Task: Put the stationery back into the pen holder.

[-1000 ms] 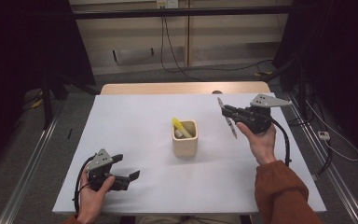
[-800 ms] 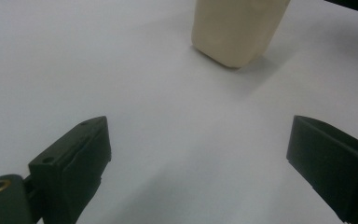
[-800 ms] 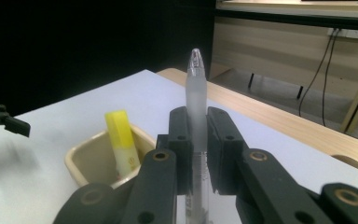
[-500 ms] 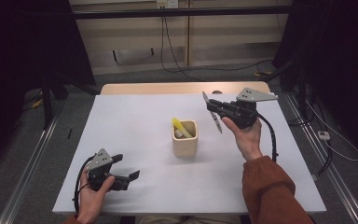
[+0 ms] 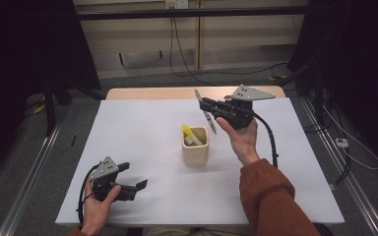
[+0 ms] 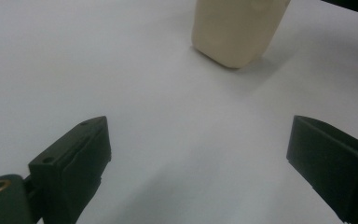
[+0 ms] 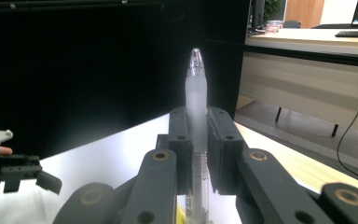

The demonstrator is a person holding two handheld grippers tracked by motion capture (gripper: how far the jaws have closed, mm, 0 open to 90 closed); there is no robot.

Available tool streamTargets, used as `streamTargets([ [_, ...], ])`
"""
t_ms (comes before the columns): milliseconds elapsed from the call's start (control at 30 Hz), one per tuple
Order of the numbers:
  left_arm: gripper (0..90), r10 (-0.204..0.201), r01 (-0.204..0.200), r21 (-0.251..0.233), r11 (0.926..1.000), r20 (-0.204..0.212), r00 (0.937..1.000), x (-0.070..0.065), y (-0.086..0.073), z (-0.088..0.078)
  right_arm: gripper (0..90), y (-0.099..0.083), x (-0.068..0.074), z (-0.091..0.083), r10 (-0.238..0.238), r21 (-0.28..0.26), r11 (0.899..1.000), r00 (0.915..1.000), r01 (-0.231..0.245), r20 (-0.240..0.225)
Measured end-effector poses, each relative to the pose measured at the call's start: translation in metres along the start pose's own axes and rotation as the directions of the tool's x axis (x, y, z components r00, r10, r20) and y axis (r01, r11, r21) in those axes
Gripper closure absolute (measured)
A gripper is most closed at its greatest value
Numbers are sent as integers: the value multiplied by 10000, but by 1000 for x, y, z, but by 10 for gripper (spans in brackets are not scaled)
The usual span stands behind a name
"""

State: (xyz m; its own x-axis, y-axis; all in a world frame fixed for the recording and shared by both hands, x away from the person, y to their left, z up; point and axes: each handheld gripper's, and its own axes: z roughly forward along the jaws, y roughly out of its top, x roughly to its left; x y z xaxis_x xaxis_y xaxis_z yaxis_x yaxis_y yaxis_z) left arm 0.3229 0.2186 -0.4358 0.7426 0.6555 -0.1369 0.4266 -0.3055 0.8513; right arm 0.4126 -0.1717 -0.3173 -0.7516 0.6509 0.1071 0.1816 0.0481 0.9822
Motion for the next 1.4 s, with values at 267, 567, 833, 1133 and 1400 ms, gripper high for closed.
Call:
streamTargets([
  [267,63,14,-14,-3,10000,7,10000,0,0,0,814,-6,12,10,-8,-219,9998,9999,4,-169],
  [567,63,33,-33,-43,10000,-17,10000,0,0,0,814,-21,16,21,79,-102,9999,9995,-82,-314],
  [833,63,17,-17,-94,10000,-2,10000,0,0,0,813,-31,13,27,141,-97,9999,9996,-143,-233],
  [1133,63,36,-36,-42,10000,-31,10000,0,0,0,810,-44,7,25,391,14,9992,9992,-391,18],
  [1400,63,38,-38,-36,10000,-26,10000,0,0,0,529,-47,4,24,440,478,9978,9987,-452,254],
])
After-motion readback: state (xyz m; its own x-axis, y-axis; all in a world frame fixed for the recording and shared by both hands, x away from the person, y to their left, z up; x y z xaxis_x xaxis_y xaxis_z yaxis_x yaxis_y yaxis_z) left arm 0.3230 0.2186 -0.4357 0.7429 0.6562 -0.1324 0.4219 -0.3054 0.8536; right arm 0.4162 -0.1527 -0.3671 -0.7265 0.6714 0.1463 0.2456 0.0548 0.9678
